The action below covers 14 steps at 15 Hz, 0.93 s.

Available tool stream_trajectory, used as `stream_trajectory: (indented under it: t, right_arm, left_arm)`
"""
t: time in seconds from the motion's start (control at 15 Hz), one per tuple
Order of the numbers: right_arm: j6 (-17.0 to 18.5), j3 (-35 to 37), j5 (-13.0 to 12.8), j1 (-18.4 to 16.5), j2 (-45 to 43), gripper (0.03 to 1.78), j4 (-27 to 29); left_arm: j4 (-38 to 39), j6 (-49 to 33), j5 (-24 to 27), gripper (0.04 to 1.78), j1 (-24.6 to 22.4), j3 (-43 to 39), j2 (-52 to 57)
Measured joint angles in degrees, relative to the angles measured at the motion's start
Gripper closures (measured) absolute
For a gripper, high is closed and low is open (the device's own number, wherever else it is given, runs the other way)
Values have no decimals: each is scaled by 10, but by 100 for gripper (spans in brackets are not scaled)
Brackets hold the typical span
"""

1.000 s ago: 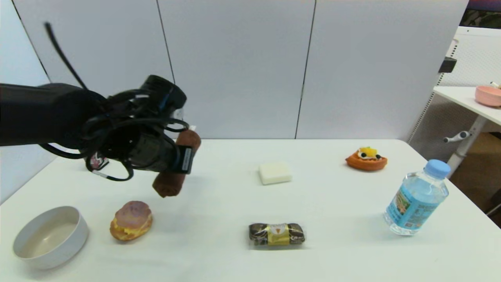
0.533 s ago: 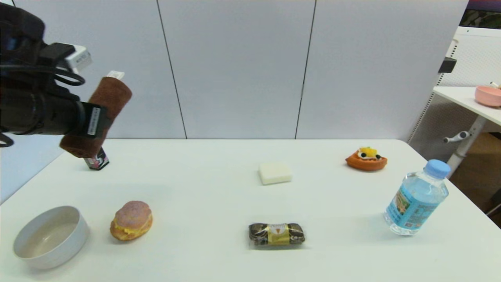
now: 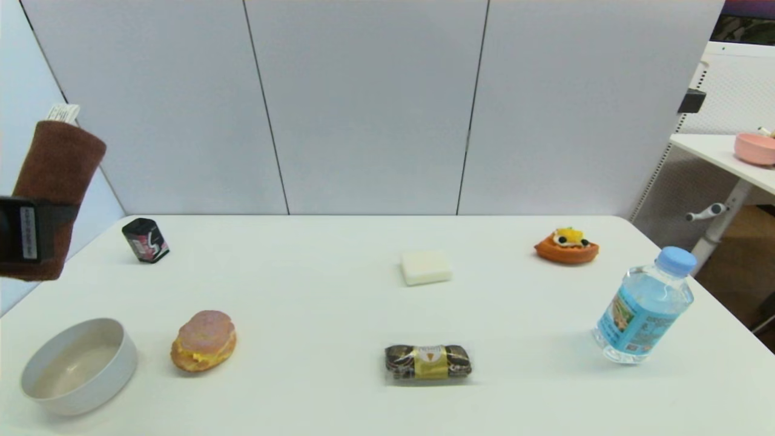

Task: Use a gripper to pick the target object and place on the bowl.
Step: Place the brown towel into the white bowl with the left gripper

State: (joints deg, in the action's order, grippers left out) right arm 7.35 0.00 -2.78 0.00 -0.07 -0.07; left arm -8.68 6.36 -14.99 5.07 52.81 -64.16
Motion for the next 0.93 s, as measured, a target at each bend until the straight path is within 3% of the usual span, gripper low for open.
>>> stream_trajectory:
  t: [0.33,0.53,0.93]
  right_arm:
    - [0,0,0,0,0,10,0]
    - [0,0,0,0,0,10,0]
    - [0,0,0,0,0,10,0]
  left_arm:
    - [164,-10,-1,136,-33,-203,85]
    - [219,-14,-1,136,-51,-223,82]
    - [221,-28,-26,136,-65,-223,64]
